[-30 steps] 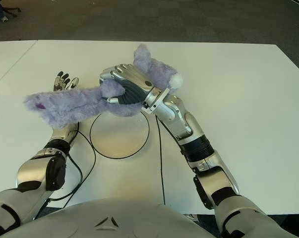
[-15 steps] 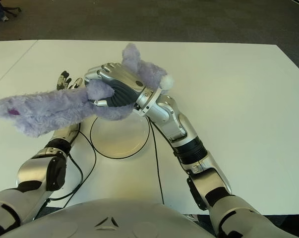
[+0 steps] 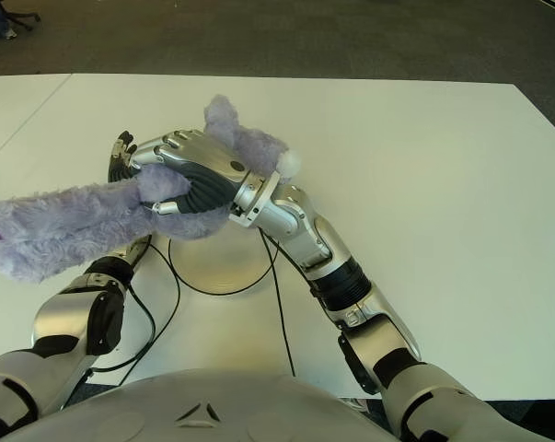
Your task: Put the doll into the plate.
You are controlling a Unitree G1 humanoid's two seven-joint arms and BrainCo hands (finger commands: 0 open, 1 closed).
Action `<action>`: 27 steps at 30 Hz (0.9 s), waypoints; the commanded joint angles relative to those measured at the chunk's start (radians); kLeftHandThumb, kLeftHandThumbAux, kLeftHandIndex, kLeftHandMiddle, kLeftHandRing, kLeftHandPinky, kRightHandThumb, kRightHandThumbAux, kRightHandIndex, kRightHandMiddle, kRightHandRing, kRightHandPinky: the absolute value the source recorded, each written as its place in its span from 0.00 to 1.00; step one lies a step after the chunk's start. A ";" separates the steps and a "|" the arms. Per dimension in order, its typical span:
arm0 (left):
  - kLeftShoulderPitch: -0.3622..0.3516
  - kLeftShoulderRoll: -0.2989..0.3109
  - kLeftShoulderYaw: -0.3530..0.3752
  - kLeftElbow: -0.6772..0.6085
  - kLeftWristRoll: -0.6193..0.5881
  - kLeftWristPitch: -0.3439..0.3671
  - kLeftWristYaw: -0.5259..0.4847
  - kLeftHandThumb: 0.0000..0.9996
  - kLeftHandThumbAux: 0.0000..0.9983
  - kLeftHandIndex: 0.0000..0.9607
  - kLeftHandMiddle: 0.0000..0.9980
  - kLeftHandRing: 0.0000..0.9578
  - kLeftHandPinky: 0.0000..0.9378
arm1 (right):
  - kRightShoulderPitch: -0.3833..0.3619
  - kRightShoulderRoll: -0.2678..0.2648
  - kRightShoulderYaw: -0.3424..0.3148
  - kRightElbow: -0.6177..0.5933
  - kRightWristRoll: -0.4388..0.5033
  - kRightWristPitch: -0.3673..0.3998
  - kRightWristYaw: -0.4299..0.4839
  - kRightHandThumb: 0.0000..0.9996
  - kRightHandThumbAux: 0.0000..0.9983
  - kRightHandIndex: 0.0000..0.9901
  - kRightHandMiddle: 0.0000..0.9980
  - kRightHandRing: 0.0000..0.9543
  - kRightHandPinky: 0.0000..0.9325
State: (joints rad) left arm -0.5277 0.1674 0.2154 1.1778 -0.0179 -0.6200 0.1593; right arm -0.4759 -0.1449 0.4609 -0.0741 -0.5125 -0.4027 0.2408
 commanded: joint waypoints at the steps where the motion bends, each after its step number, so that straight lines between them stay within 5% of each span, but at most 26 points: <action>1: 0.266 -0.143 -0.046 0.142 0.048 0.045 0.032 0.00 0.61 0.00 0.04 0.01 0.01 | 0.010 -0.006 0.005 -0.012 0.010 -0.006 0.012 0.71 0.71 0.44 0.83 0.86 0.91; 12: 0.267 -0.150 -0.052 0.141 0.052 0.042 0.042 0.00 0.61 0.00 0.04 0.01 0.01 | 0.017 -0.019 -0.003 -0.026 0.022 -0.008 0.018 0.71 0.71 0.44 0.83 0.86 0.91; 14: 0.346 -0.204 0.031 0.066 -0.085 -0.024 -0.108 0.01 0.66 0.04 0.06 0.03 0.01 | 0.090 -0.042 0.133 0.073 -0.089 0.005 0.060 0.71 0.72 0.44 0.80 0.83 0.83; 17: 0.364 -0.230 0.032 0.021 -0.103 -0.065 -0.116 0.00 0.67 0.05 0.08 0.04 0.00 | 0.140 -0.059 0.192 0.122 -0.137 0.039 0.088 0.70 0.72 0.44 0.77 0.81 0.78; 21: 0.276 -0.192 -0.046 0.075 0.014 -0.005 0.032 0.00 0.64 0.09 0.13 0.07 0.01 | 0.214 -0.055 0.206 0.199 -0.130 0.099 0.086 0.70 0.72 0.44 0.75 0.78 0.75; 27: 0.254 -0.160 -0.046 0.130 0.024 0.090 0.068 0.00 0.58 0.13 0.19 0.12 0.05 | 0.357 -0.044 0.182 0.213 -0.083 0.149 0.030 0.70 0.72 0.44 0.76 0.78 0.81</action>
State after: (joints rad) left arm -0.5050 0.1186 0.2101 1.1109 -0.0494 -0.6193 0.1806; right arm -0.2762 -0.1617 0.6218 0.0486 -0.5910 -0.3483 0.2677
